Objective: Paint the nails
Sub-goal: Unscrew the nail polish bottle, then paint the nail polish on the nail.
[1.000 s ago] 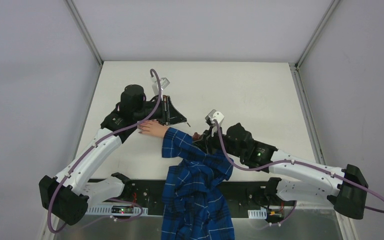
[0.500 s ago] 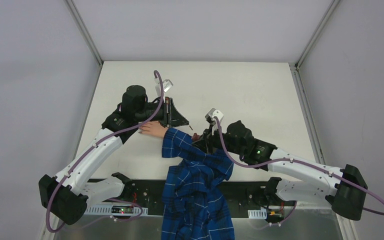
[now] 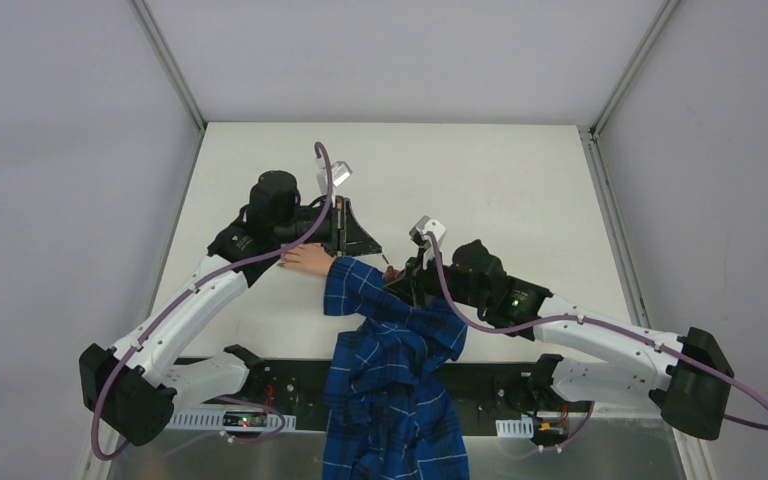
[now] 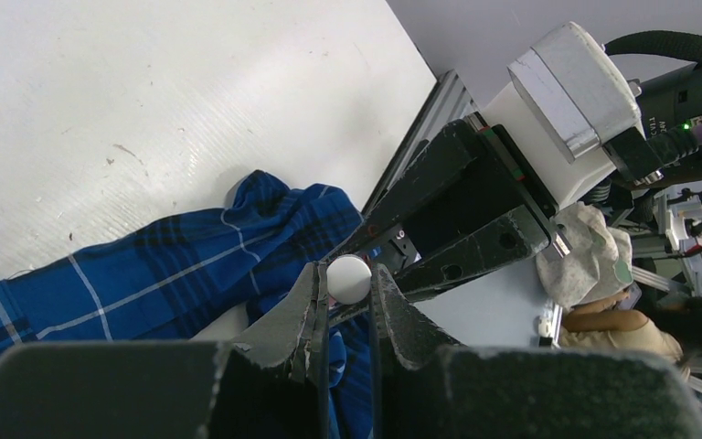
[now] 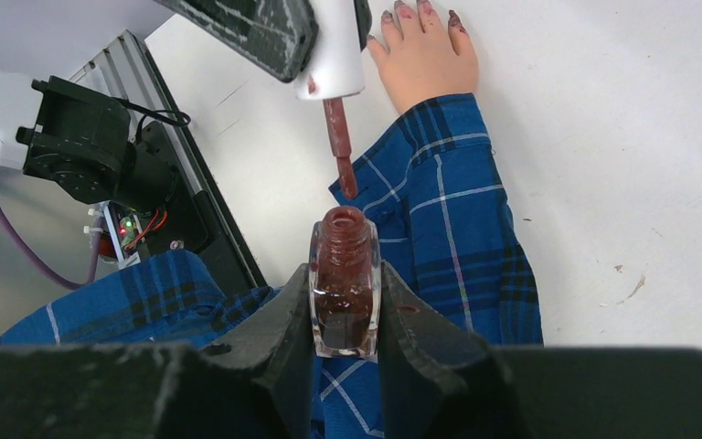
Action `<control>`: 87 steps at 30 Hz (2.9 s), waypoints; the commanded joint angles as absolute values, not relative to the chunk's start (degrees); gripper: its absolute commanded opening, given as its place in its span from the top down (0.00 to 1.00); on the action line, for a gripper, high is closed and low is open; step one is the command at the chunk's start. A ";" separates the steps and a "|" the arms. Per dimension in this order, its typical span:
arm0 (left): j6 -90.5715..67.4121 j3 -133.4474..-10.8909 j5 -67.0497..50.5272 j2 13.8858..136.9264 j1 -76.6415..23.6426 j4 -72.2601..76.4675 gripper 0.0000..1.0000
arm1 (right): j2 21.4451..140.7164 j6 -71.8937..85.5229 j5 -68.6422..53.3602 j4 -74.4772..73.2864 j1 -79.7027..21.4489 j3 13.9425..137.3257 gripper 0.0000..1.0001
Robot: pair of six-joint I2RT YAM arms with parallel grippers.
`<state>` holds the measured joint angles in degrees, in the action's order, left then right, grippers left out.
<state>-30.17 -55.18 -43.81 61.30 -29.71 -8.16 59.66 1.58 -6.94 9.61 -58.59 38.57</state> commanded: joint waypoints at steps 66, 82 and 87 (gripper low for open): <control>-24.89 -55.57 -37.17 62.87 -11.25 -7.82 1.00 | 47.64 0.88 -5.43 4.38 -50.64 40.26 1.00; -12.51 -52.60 -47.83 75.69 12.41 -9.94 1.00 | 49.59 -1.01 -11.54 9.81 -50.08 37.81 1.00; -6.92 -53.49 -41.30 79.07 12.72 -15.89 1.00 | 48.31 -0.09 -13.60 12.10 -49.50 36.01 1.00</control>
